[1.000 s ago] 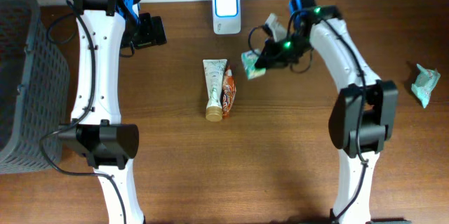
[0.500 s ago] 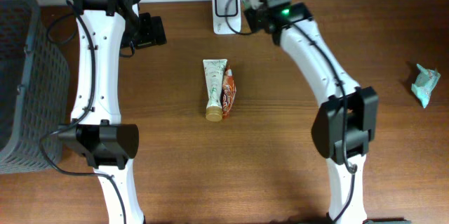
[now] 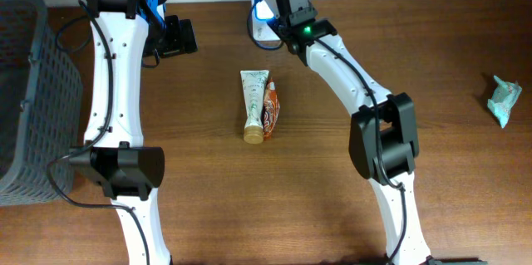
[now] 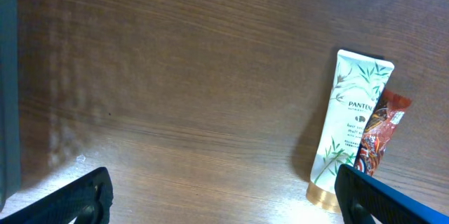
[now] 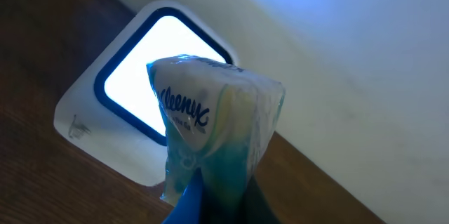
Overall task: Scan the item barcode
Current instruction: 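Hold Kleenex pack with right gripper in front of the scanner, then carry Kleenex pack with right gripper to right edge and release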
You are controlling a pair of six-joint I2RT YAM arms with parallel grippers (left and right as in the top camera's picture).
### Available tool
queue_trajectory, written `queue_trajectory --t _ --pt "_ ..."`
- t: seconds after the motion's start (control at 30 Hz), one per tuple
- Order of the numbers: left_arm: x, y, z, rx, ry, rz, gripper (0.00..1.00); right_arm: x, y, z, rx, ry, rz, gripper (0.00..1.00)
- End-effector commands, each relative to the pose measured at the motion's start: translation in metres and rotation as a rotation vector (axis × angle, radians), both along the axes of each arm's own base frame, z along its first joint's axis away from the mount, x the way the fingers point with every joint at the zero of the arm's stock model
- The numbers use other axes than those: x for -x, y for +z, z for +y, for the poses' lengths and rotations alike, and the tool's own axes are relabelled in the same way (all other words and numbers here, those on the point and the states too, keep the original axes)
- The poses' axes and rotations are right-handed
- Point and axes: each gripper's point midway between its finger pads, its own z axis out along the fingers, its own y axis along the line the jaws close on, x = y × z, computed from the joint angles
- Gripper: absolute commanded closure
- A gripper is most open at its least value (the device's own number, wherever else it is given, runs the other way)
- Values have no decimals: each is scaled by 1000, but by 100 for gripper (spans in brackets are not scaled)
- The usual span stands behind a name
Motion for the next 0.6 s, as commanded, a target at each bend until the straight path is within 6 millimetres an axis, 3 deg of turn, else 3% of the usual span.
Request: queue_trajectory --t 0.0,0.1,0.2,0.33,0.37,0.47,0.57 --pt "1 8 1 -5 0 -21 1 -3 14 3 10 31 -35 96" --pt "1 8 1 -5 0 -21 1 -6 19 -11 38 -40 -55 96" --pt "1 8 1 -5 0 -21 1 -9 30 -46 93 -200 -96 96" --pt "1 8 1 -5 0 -21 1 -6 45 -131 204 -516 -148 96" --pt "1 8 1 -5 0 -21 1 0 43 -163 241 -604 -127 96" --pt "1 8 1 -5 0 -21 1 18 20 -225 284 -710 2 96" --pt "1 8 1 -5 0 -21 1 46 -2 -297 213 -897 106 96"
